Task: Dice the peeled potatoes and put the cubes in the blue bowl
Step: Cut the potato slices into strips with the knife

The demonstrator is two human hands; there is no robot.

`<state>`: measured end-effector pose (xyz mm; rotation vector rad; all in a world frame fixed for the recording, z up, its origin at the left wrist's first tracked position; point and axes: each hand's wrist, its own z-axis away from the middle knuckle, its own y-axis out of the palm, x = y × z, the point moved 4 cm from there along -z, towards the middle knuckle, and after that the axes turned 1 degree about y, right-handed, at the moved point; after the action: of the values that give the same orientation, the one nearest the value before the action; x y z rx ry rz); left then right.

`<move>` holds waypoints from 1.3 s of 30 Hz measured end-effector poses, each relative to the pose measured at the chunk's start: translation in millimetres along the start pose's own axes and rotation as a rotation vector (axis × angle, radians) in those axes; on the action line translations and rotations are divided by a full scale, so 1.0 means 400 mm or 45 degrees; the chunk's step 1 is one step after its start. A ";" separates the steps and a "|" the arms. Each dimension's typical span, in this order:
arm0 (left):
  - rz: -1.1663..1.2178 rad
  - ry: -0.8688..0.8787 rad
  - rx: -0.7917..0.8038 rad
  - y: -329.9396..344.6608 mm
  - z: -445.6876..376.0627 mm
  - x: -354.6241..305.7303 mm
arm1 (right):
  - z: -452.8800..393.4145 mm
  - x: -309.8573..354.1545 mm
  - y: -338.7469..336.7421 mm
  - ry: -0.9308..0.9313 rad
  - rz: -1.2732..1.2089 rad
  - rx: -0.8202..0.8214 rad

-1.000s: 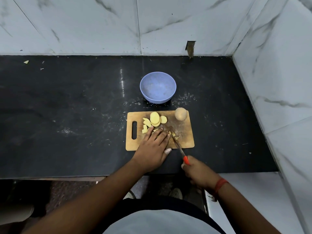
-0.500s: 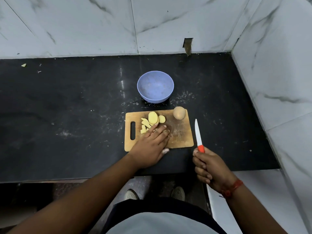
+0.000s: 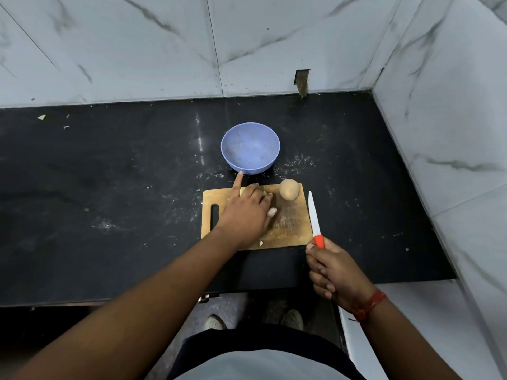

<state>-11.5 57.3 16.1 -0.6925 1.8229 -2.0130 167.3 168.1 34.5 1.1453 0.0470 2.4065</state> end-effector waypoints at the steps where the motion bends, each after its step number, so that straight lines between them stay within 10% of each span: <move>1: 0.076 0.021 -0.040 -0.005 -0.001 -0.005 | 0.001 0.000 -0.001 -0.005 0.001 -0.001; 6: 0.537 0.187 -0.104 0.008 0.024 -0.063 | -0.003 -0.001 -0.008 -0.014 -0.005 -0.028; 15: 0.303 0.152 -0.197 0.044 0.086 -0.036 | -0.009 -0.011 -0.006 0.011 0.120 -0.046; 27: 0.200 0.156 -0.074 0.084 0.097 -0.051 | -0.062 0.017 0.030 0.048 1.367 -0.257; 39: 0.231 0.165 -0.126 0.101 0.105 -0.061 | -0.094 -0.007 0.067 0.115 1.588 -0.273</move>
<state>29.2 31.3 -24.4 -0.4134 1.9921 -1.8996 130.1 149.4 14.1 1.1036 -1.1882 3.3367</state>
